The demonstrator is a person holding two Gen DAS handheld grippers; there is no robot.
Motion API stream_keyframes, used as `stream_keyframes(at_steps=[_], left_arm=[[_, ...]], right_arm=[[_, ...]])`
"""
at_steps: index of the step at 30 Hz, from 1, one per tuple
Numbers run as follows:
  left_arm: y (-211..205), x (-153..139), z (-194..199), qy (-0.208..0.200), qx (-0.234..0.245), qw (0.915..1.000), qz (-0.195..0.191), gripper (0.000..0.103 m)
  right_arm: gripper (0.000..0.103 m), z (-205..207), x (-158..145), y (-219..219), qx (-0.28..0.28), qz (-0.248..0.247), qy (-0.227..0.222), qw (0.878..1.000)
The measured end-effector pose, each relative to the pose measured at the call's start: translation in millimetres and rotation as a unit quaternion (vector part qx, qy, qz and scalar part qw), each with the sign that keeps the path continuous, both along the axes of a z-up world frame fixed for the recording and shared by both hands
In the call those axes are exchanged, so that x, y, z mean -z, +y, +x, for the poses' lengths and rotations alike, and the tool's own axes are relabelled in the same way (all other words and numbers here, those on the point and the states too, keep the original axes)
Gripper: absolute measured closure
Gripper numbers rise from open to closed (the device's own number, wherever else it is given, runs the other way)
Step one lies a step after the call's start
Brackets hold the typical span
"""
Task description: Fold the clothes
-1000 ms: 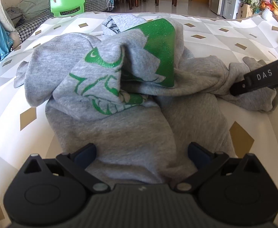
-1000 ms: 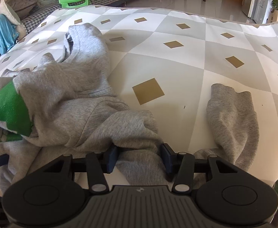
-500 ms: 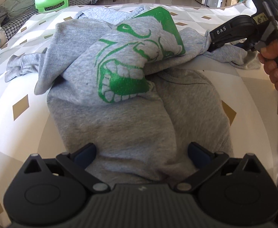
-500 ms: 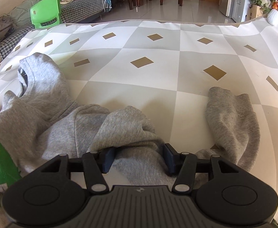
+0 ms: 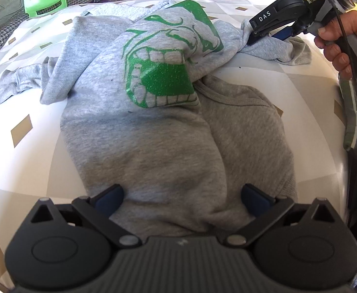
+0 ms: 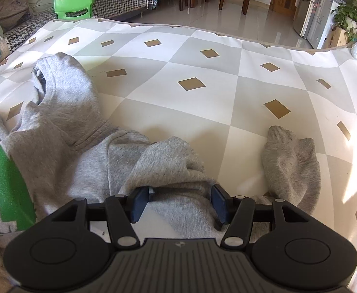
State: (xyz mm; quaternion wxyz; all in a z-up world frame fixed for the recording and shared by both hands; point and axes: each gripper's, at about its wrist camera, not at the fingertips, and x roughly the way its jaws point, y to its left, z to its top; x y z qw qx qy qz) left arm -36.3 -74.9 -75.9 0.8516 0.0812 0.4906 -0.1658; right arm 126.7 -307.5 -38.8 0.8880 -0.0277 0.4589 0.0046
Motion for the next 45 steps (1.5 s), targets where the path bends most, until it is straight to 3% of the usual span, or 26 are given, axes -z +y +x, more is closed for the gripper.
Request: stream_keyframes(at_steps=[8,11,20,25,27,29,32,45], left_arm=[[4.1,-26.8,-5.1,-0.074,-0.017,0.9970,-0.012,0.000],[0.9,-24.2,0.1,-0.071,-0.029,0.9971,-0.004,0.000],[14.8,-19.8,6.9,-0.050,-0.090,0.9946,-0.014,0.000],[19.2,-18.1,6.0,-0.050,-0.098,0.9938,-0.013,0.000],[21.0,-17.6,6.4,-0.048,-0.102,0.9935,-0.017,0.000],[22.1,-15.8,7.6,-0.043,-0.108,0.9931,-0.019,0.000],[23.9,-12.7,9.3,-0.036,-0.116,0.9925,-0.019,0.000],[28.4,-11.5,13.1,-0.033,-0.128,0.9909,-0.024,0.000]], right_arm=[[0.047,-35.8,-13.8,0.4,-0.029,0.098,0.013,0.995],[0.047,-46.3,-7.4,7.9,-0.049,0.132,0.034,0.989],[0.047,-70.8,16.6,45.9,-0.135,0.156,0.077,0.976],[0.047,-77.4,20.7,66.7,-0.164,0.129,0.065,0.976],[0.052,-80.6,21.6,73.6,-0.170,0.116,0.061,0.977],[0.067,-84.6,22.4,80.2,-0.178,0.102,0.056,0.977],[0.075,-92.2,22.7,87.6,-0.189,0.082,0.048,0.977],[0.081,-131.9,14.5,85.8,-0.185,0.046,0.055,0.980]])
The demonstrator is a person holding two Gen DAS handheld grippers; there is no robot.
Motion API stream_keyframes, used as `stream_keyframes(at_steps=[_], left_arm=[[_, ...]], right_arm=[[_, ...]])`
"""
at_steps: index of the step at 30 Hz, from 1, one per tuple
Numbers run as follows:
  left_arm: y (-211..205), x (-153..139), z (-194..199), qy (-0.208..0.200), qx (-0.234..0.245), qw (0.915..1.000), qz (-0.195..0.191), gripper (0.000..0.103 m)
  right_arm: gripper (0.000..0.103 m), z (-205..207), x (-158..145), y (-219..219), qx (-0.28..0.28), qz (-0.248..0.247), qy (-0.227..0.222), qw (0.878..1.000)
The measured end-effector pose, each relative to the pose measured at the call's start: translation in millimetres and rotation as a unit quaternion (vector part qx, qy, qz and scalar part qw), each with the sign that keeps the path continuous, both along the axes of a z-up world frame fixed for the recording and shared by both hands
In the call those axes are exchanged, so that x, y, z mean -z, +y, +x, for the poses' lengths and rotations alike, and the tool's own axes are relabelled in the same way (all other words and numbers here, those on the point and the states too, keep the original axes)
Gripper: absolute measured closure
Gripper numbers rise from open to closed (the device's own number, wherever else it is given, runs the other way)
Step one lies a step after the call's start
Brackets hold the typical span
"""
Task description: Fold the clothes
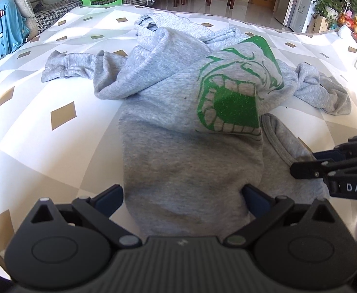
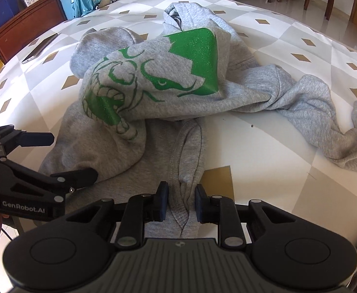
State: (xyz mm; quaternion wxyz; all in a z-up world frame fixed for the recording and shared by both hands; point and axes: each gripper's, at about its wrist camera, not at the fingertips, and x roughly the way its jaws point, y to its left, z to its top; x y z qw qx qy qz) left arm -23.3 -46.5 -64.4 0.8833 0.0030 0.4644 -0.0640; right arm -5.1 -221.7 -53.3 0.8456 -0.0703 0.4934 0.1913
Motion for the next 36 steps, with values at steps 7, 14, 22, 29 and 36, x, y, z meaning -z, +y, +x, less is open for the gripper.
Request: stream_keyframes(at_steps=[7,14,22,29,36], left_arm=[[5.7,-4.2,1.7,-0.004,-0.011,0.9997,-0.022,0.000],[14.1,-5.8,2.6,-0.003,-0.027,0.9989,-0.037,0.000],[17.4,-13.3,-1.2,-0.017,-0.038,0.9983,-0.041,0.000],[25.3,-27.7,-3.9,-0.047,-0.049,0.9965,-0.049,0.000],[27.0,-45.8,5.8,-0.086,-0.025,0.9959,0.009,0.000]], right_arm=[[0.081,-25.9,-1.6,0.2,0.005,-0.012,0.009,1.000],[0.079,-51.5,-1.5,4.3,-0.003,-0.022,0.015,1.000],[0.079,-67.8,-4.6,5.5,0.011,-0.017,0.019,1.000],[0.066,-64.9,-20.1,-3.4,0.069,0.029,-0.012,0.997],[0.064,-57.9,-21.9,2.4,0.072,0.046,-0.014,0.996]])
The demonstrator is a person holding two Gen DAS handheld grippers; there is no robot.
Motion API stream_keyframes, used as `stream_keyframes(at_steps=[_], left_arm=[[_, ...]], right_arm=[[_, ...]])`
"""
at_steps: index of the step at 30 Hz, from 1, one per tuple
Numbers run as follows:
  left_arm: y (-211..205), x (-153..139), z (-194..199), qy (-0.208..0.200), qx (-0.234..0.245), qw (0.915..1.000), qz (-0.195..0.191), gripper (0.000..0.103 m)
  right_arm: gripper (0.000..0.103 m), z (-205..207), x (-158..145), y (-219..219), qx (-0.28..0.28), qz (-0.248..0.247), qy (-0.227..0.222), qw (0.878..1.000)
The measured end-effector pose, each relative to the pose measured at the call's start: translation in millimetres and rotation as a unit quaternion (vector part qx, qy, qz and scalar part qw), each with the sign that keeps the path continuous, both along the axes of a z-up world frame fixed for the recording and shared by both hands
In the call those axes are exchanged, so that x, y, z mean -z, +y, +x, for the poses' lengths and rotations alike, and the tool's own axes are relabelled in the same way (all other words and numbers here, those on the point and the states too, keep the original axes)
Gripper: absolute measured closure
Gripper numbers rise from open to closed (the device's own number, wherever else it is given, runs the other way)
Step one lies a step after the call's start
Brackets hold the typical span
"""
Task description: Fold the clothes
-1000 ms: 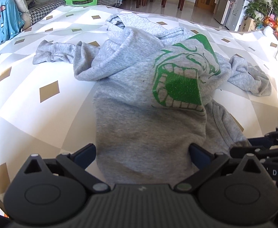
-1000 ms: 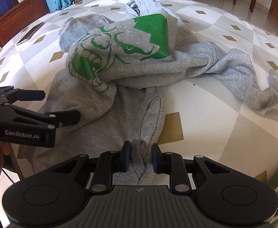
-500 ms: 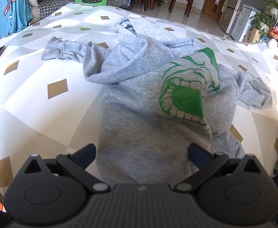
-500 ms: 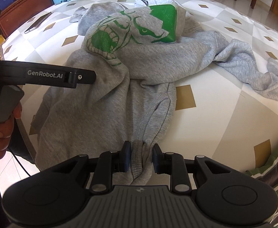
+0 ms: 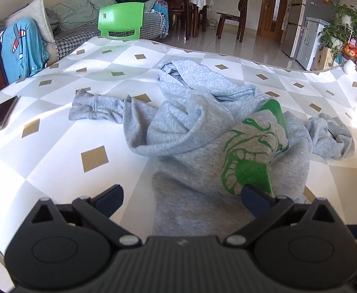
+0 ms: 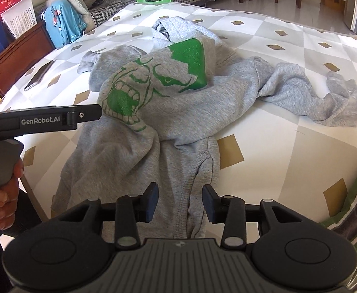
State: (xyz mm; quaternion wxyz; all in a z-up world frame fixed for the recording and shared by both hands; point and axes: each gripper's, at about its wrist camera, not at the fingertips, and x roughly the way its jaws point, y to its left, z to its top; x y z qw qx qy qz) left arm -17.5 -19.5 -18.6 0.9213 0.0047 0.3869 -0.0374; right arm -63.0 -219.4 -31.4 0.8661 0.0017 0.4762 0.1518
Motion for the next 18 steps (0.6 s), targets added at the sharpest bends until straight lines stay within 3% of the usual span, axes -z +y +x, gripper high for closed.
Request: stream_keyframes(at_steps=[8,15,18], left_arm=[[3.8,-4.1,20.3,-0.008,0.065,0.9941,0.087,0.001],[9.7,-5.0,41.7,-0.030,0.160,0.9788,0.124,0.007],[13.0,-1.1,52.7,-0.018,0.179,0.9768,0.117,0.013]], right_arm=[[0.060,6.0,8.3,5.9,-0.007,0.006,0.022,1.000],[0.059,9.4,11.4,11.8,-0.012,0.009,0.028,1.000],[0.059,14.3,11.2,14.6,-0.019,0.006,0.033,0.999]])
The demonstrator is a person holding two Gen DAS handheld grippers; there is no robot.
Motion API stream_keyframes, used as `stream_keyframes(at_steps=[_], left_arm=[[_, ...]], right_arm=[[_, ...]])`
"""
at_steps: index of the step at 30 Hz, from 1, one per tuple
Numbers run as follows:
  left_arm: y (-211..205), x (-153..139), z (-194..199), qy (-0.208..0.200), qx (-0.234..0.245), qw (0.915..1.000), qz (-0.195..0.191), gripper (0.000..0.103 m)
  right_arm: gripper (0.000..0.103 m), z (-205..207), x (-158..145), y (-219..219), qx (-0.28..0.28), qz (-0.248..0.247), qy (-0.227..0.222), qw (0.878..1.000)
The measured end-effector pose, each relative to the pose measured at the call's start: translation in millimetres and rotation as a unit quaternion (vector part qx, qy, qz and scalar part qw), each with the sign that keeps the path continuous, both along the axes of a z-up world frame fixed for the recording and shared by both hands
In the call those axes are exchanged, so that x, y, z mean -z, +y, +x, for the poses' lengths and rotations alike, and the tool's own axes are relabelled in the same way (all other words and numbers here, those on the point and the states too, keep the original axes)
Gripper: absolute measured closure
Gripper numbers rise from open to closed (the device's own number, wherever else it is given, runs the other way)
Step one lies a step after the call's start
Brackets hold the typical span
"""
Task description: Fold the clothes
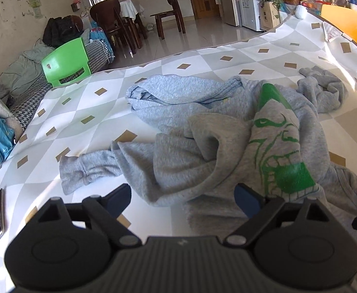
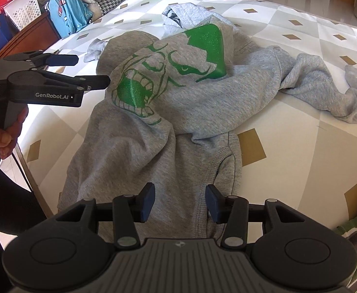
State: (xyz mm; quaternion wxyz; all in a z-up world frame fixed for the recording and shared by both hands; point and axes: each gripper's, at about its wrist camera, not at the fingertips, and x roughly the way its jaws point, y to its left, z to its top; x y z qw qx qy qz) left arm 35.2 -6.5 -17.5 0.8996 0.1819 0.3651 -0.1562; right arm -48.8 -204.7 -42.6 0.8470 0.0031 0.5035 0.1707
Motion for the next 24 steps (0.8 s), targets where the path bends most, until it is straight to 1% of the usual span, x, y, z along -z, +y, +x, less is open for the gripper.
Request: stream_keyframes(at_steps=[3,5,7,8,10,11,13,15,16,19,21,23,24], left_arm=[[-1.0,3.5,9.1,0.014,0.016,0.9998,-0.006,0.018],[-0.7,4.2,14.9,0.030,0.022,0.9991,-0.022,0.025],[0.4,4.8,21.3,0.048,0.030,0.9977,-0.039,0.037],[1.3,5.1,24.8,0.057,0.035,0.9966,-0.047,0.039],[-2.0,8.0,29.1,0.061,0.056,0.9959,-0.037,0.046],[-3.2,9.4,30.8,0.064,0.063,0.9954,-0.034,0.047],[-2.3,10.3,36.5,0.077,0.071,0.9935,-0.044,0.052],[-0.5,9.6,41.8,0.089,0.079,0.9913,-0.056,0.057],[0.7,8.4,44.1,0.094,0.084,0.9900,-0.063,0.058],[1.6,7.9,50.0,0.101,0.108,0.9875,-0.056,0.058],[3.3,8.8,54.1,0.105,0.117,0.9860,-0.055,0.058],[5.7,10.7,57.9,0.108,0.112,0.9860,-0.061,0.058],[5.8,11.9,60.8,0.112,0.106,0.9859,-0.065,0.060]], right_arm=[[0.059,7.0,-1.7,3.3,-0.012,-0.011,0.007,1.000],[0.059,13.0,-5.4,5.9,-0.025,-0.026,0.008,0.999],[0.059,19.0,-10.6,6.7,-0.038,-0.040,0.003,0.998],[0.058,22.9,-13.5,6.3,-0.045,-0.044,0.003,0.998],[0.058,32.3,-17.7,4.6,-0.064,-0.048,0.009,0.997],[0.058,37.4,-19.2,3.8,-0.075,-0.053,0.011,0.996],[0.058,48.0,-22.7,3.0,-0.100,-0.076,0.004,0.992],[0.058,58.1,-27.1,2.6,-0.126,-0.105,-0.012,0.986],[0.058,62.9,-29.5,2.2,-0.138,-0.117,-0.022,0.983],[0.056,80.2,-36.0,-2.7,-0.152,-0.125,-0.046,0.979],[0.056,93.3,-38.2,-8.7,-0.140,-0.117,-0.053,0.982],[0.055,105.7,-39.2,-16.9,-0.119,-0.100,-0.052,0.986],[0.055,112.4,-39.8,-21.7,-0.108,-0.092,-0.053,0.989]])
